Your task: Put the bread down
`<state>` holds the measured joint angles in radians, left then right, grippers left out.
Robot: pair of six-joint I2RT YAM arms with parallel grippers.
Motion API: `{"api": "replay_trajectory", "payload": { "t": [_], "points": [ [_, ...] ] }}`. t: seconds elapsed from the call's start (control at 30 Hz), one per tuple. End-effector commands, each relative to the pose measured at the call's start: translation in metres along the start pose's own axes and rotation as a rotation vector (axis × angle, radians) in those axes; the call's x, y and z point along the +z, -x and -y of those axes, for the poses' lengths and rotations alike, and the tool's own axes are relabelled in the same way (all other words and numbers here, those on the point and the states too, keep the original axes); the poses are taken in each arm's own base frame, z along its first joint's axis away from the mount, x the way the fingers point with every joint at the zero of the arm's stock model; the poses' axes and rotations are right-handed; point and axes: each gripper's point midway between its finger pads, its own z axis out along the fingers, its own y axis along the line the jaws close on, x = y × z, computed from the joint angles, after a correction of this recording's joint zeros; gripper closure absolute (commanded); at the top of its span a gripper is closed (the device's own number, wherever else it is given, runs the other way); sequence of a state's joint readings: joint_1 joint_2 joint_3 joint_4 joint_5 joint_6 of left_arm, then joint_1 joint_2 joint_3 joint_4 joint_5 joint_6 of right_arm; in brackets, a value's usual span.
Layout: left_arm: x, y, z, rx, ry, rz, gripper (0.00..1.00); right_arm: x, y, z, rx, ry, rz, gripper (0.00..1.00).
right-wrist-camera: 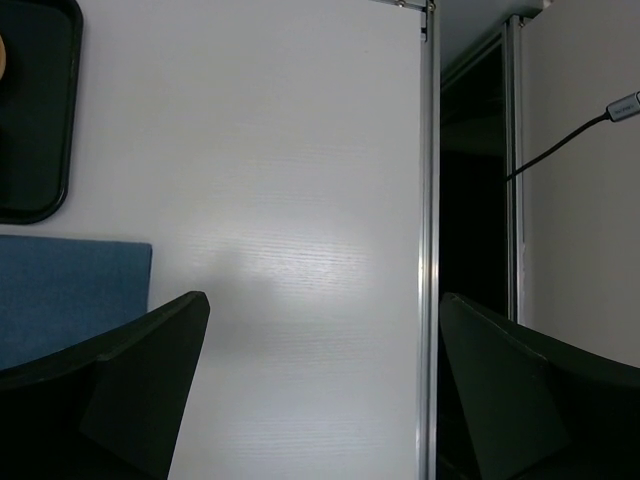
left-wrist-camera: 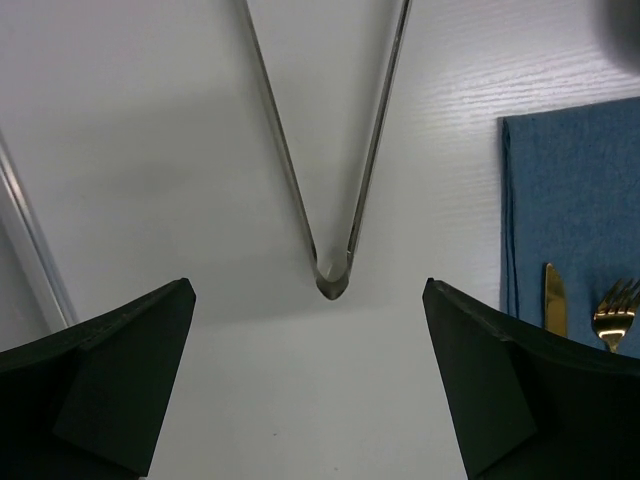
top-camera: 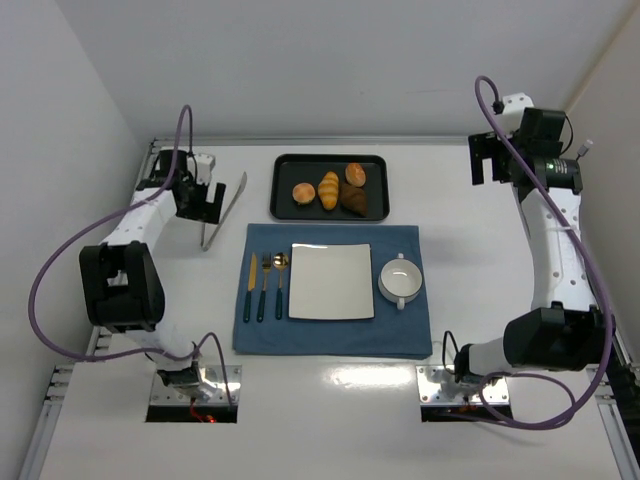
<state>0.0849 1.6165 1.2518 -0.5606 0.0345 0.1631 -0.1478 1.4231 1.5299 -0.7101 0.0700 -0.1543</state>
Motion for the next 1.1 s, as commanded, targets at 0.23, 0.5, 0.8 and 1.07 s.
{"api": "replay_trajectory", "payload": {
  "t": [0.23, 0.5, 0.8, 1.07],
  "points": [
    [0.045, -0.011, 0.013, 0.03, -0.081, -0.053, 0.0, -0.003, -0.008, -0.001, -0.028, 0.011, -0.011, 0.0],
    [0.077, -0.021, 0.029, 0.06, -0.101, -0.114, 0.0, -0.002, -0.013, 0.005, -0.032, -0.011, -0.028, 0.0],
    [0.104, -0.008, 0.021, 0.033, -0.067, -0.124, 0.0, 0.001, -0.013, 0.009, -0.052, -0.026, -0.044, 0.0],
    [0.126, -0.006, 0.013, 0.027, -0.03, -0.153, 0.0, 0.006, -0.021, 0.012, -0.057, -0.035, -0.069, 0.0]
  ]
}}
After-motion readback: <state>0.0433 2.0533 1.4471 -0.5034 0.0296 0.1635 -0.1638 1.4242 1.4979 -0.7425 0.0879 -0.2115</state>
